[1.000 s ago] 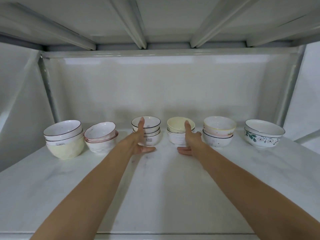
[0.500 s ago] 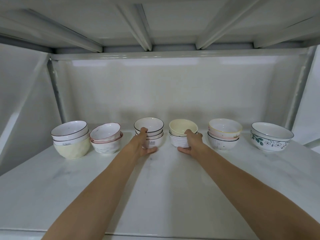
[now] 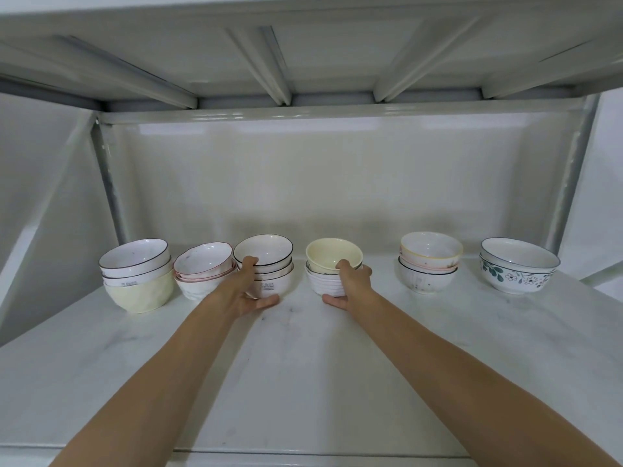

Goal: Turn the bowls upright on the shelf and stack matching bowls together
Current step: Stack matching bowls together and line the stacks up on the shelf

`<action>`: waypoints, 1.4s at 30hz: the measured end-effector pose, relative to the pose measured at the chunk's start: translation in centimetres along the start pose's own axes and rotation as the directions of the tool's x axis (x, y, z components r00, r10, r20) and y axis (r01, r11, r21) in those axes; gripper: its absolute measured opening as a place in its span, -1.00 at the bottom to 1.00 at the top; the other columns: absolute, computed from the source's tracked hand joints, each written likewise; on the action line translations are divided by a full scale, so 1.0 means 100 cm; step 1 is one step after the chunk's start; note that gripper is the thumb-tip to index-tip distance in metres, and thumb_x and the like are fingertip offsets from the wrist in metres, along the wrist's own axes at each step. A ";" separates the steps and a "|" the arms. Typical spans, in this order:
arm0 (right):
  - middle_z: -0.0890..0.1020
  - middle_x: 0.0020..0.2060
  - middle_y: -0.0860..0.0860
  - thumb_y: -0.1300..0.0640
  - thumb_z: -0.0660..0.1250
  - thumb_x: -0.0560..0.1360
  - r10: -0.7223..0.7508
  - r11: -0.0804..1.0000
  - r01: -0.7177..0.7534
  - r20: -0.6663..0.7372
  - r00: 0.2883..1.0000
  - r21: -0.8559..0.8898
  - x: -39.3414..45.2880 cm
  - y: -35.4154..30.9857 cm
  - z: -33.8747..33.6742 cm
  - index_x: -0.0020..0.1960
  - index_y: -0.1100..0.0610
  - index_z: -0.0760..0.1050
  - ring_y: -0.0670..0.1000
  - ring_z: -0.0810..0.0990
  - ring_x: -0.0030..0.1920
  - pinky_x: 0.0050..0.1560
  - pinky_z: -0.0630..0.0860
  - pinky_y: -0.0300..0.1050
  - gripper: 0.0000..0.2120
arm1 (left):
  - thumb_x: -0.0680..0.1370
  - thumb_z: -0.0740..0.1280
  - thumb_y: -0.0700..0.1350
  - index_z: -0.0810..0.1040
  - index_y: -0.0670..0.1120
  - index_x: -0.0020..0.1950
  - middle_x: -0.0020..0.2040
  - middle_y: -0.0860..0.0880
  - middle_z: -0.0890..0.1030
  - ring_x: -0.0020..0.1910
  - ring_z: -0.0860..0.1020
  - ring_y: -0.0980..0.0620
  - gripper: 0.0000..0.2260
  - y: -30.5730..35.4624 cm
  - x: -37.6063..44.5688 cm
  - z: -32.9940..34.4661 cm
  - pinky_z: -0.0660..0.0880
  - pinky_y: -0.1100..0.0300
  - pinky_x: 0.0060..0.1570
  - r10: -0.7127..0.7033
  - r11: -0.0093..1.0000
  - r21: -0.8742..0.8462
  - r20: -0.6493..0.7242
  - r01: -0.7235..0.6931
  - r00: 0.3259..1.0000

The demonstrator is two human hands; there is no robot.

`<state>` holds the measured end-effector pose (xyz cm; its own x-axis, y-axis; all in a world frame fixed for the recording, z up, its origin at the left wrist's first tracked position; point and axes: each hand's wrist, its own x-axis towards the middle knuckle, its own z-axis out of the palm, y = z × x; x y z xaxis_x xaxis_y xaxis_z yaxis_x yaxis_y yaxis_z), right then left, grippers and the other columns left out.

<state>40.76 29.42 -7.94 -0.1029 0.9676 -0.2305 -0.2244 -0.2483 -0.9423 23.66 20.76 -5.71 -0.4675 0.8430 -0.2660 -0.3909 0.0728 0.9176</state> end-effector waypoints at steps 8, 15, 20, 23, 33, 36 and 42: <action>0.26 0.35 0.12 -0.02 0.28 0.46 -0.004 0.999 0.005 -0.013 1.000 0.033 -0.004 0.007 0.014 0.45 -0.02 0.11 0.27 0.43 0.27 -0.40 0.64 -0.06 -0.38 | 0.56 0.29 0.07 0.41 -0.10 0.18 0.25 -0.16 0.49 0.09 0.55 -0.17 -0.69 -0.001 -0.006 0.003 0.61 -0.13 -0.13 0.023 1.000 0.015 -0.012 -0.023 1.000; 0.30 0.34 0.13 -0.06 0.26 0.48 -0.034 0.999 0.034 -0.010 0.999 -0.015 -0.009 0.008 0.011 0.46 -0.04 0.10 0.27 0.49 0.20 -0.36 0.63 -0.05 -0.38 | 0.55 0.30 0.14 0.40 -0.11 0.21 0.26 -0.16 0.52 0.09 0.58 -0.18 -0.60 -0.008 -0.016 0.009 0.59 -0.15 0.00 0.053 0.998 -0.026 -0.012 -0.053 0.999; 0.38 0.30 0.15 -0.24 0.26 0.45 -0.032 0.994 0.037 0.048 0.998 -0.100 -0.012 0.005 -0.002 0.47 -0.07 0.07 0.24 0.68 -0.14 -0.33 0.65 -0.01 -0.30 | 0.54 0.29 0.18 0.44 -0.10 0.23 0.29 -0.13 0.50 0.09 0.58 -0.12 -0.58 -0.017 -0.023 0.009 0.57 -0.13 0.08 0.075 0.997 -0.012 0.029 -0.075 0.997; 0.37 0.29 0.14 -0.30 0.23 0.46 -0.050 0.989 0.052 0.024 0.998 -0.137 -0.015 0.006 -0.013 0.49 -0.02 0.09 0.20 0.68 -0.18 -0.33 0.65 -0.01 -0.28 | 0.54 0.30 0.17 0.39 -0.16 0.30 0.34 -0.17 0.41 -0.09 0.63 -0.15 -0.50 -0.024 -0.030 0.008 0.63 -0.06 -0.05 0.041 0.999 0.010 0.019 -0.041 0.999; 0.49 -0.31 0.10 0.14 0.16 0.56 -0.106 0.986 0.084 -0.149 0.983 -0.147 -0.015 -0.012 -0.088 0.08 0.24 0.40 0.03 0.49 -0.46 -0.36 0.56 -0.09 -0.81 | 0.58 0.32 -0.02 0.31 -0.31 0.33 0.09 -0.30 0.53 0.04 0.63 -0.34 -0.53 -0.050 -0.073 0.079 0.59 -0.12 0.03 -0.334 0.906 0.378 0.357 0.192 0.873; 0.54 -0.19 0.13 0.15 0.16 0.55 -0.121 0.982 0.096 -0.157 0.980 -0.160 -0.014 -0.022 -0.122 0.16 0.26 0.42 0.02 0.52 -0.41 -0.42 0.48 -0.20 -0.75 | 0.56 0.33 0.03 0.28 -0.21 0.35 0.20 -0.27 0.46 0.05 0.63 -0.34 -0.51 -0.061 -0.081 0.127 0.54 -0.17 0.15 -0.290 0.908 0.402 0.398 0.119 0.870; 0.50 0.00 0.16 0.08 0.16 0.57 -0.145 0.989 0.135 -0.318 0.937 -0.054 -0.002 -0.050 -0.219 0.38 0.26 0.31 0.16 0.56 -0.08 -0.17 0.58 0.02 -0.57 | 0.52 0.32 0.20 0.05 -0.06 0.55 0.49 -0.18 0.20 0.02 0.65 -0.29 -0.25 -0.076 -0.075 0.202 0.57 -0.14 0.10 -0.202 0.940 0.335 0.383 0.068 0.902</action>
<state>63.14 31.43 -8.44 0.2445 0.9569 -0.1566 -0.1838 -0.1129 -0.9765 46.20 24.65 -4.68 -0.0393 0.9493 -0.3119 -0.1335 0.3044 0.9431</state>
